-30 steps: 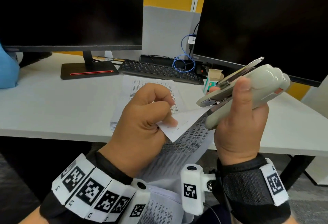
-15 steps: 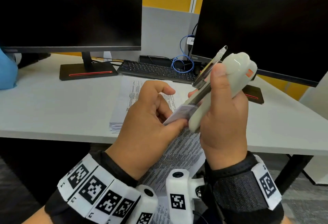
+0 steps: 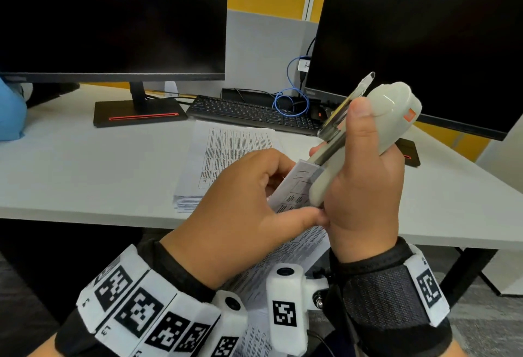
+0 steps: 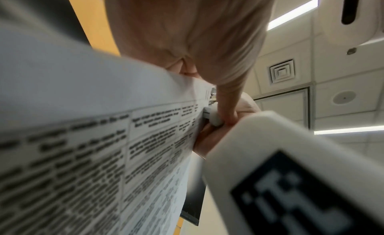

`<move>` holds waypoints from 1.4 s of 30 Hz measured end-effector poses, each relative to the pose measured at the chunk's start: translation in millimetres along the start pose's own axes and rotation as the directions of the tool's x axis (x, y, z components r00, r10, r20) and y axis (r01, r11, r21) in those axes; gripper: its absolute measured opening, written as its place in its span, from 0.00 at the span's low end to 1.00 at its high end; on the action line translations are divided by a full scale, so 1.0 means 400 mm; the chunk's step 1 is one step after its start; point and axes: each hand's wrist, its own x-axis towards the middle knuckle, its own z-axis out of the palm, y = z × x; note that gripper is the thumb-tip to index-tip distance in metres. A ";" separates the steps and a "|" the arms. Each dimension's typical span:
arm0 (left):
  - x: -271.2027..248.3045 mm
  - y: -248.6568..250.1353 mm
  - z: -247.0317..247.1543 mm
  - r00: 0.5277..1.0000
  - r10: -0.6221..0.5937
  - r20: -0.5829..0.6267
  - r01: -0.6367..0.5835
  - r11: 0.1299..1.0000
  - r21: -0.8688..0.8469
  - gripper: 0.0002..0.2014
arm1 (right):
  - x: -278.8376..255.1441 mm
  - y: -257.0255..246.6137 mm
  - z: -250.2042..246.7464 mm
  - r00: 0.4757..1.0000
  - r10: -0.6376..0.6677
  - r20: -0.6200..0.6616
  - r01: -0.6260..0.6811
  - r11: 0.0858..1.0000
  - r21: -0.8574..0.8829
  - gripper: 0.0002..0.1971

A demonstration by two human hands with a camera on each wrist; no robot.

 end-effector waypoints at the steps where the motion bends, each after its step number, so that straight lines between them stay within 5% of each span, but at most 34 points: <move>1: 0.000 0.001 0.000 0.999 0.028 -0.019 -0.027 0.999 0.044 0.19 | 0.000 0.001 0.000 1.000 0.009 0.000 -0.009 1.000 0.012 0.24; 6: -0.010 -0.001 0.017 0.989 0.141 -0.044 -0.130 0.971 0.201 0.16 | 0.004 0.002 0.001 1.000 0.006 0.012 -0.006 1.000 0.014 0.20; 14: 0.002 -0.045 0.018 0.996 -0.070 0.049 0.065 0.993 0.098 0.12 | 0.030 0.017 -0.025 0.997 0.025 -0.073 -0.016 0.993 0.119 0.15; 19: -0.005 -0.075 0.011 0.981 0.144 -0.133 -0.149 0.988 -0.031 0.17 | 0.032 0.024 -0.064 0.987 -0.027 -0.161 0.039 0.996 0.074 0.16; 25: -0.008 -0.088 0.013 0.959 0.197 -0.206 -0.216 0.973 -0.075 0.19 | 0.017 0.020 -0.069 0.973 -0.157 -0.167 0.165 0.986 0.034 0.23; 28: -0.011 -0.090 0.013 0.969 0.150 -0.196 -0.180 0.973 -0.147 0.17 | 0.013 0.018 -0.070 0.973 -0.186 -0.134 0.187 0.982 -0.007 0.30; 33: -0.014 -0.065 0.009 0.987 -0.024 -0.159 -0.012 0.975 -0.220 0.05 | 0.012 0.011 -0.069 0.979 -0.164 -0.121 0.165 0.986 -0.001 0.17; 42: -0.013 -0.034 0.014 0.984 -0.160 -0.072 0.139 0.961 -0.238 0.08 | 0.016 -0.003 -0.021 0.999 -0.017 -0.051 0.014 0.999 -0.048 0.27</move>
